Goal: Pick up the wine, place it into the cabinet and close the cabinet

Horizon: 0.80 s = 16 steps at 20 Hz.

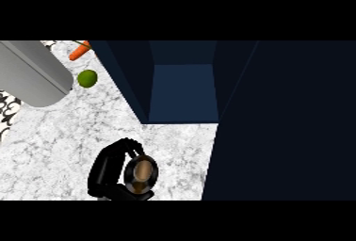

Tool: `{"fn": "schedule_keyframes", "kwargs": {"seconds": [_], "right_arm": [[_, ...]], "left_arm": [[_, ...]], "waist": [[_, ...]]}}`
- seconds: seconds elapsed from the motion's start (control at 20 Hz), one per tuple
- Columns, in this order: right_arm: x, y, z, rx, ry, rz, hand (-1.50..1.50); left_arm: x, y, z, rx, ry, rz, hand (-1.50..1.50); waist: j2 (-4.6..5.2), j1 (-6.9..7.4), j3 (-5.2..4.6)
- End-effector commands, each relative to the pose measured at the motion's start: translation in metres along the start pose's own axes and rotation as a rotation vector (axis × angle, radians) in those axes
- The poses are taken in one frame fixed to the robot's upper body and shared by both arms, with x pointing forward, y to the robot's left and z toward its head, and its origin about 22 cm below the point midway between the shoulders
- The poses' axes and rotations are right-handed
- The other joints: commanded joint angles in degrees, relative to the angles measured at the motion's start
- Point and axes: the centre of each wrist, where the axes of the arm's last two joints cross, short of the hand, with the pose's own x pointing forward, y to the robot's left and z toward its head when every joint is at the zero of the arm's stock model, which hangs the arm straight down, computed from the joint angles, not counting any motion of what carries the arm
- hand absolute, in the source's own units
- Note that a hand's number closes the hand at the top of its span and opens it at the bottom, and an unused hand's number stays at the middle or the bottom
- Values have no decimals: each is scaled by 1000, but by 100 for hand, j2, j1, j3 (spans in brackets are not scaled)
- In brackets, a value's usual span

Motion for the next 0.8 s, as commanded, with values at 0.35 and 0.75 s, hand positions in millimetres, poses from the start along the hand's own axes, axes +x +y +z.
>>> {"fn": "schedule_keyframes", "kwargs": {"seconds": [0.35,0.75], "right_arm": [[36,-8,27,-6,-49,-69,-150],[34,-12,33,-3,-43,-56,-150]], "left_arm": [[22,-52,-31,83,-43,-100,150],[28,-45,-64,108,-46,-189,150]], "waist": [[31,-29,-5],[35,-37,-1]]}}
